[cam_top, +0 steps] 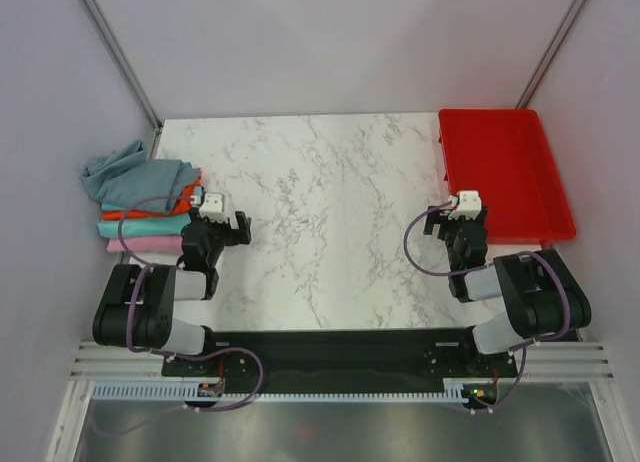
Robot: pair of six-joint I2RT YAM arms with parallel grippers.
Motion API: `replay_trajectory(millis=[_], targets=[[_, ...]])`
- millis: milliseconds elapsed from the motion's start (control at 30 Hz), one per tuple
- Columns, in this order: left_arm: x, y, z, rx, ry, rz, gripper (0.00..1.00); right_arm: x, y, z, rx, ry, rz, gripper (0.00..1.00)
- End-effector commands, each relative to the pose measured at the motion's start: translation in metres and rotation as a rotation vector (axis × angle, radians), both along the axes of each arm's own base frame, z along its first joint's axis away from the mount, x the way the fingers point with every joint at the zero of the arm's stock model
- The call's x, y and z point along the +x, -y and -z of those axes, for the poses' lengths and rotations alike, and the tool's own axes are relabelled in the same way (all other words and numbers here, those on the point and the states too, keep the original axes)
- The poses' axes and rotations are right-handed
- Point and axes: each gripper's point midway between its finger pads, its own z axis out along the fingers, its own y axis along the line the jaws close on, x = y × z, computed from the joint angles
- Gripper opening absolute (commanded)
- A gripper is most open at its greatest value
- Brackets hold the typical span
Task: Fold and stack the t-shirts
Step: Neatly place the folded tshirt to the corner
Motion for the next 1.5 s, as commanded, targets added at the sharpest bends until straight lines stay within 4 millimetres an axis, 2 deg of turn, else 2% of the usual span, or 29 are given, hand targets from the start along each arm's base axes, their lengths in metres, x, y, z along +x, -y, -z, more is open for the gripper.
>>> replay_trajectory(millis=[0,267,533,1467], targets=[[0.011,-0.004,-0.030,0.049,0.144,-0.019,0.99,0.009,-0.010,-0.007,0.021,0.043,-0.060,0.98],[0.011,-0.003,-0.034,0.045,0.158,-0.007,0.99,0.007,-0.006,-0.014,0.029,0.067,-0.059,0.98],[0.012,-0.008,-0.033,0.041,0.149,-0.039,0.99,0.011,0.005,-0.010,0.043,0.046,0.015,0.98],[0.012,-0.007,-0.034,0.039,0.150,-0.039,0.99,0.011,0.005,-0.011,0.044,0.049,0.012,0.98]])
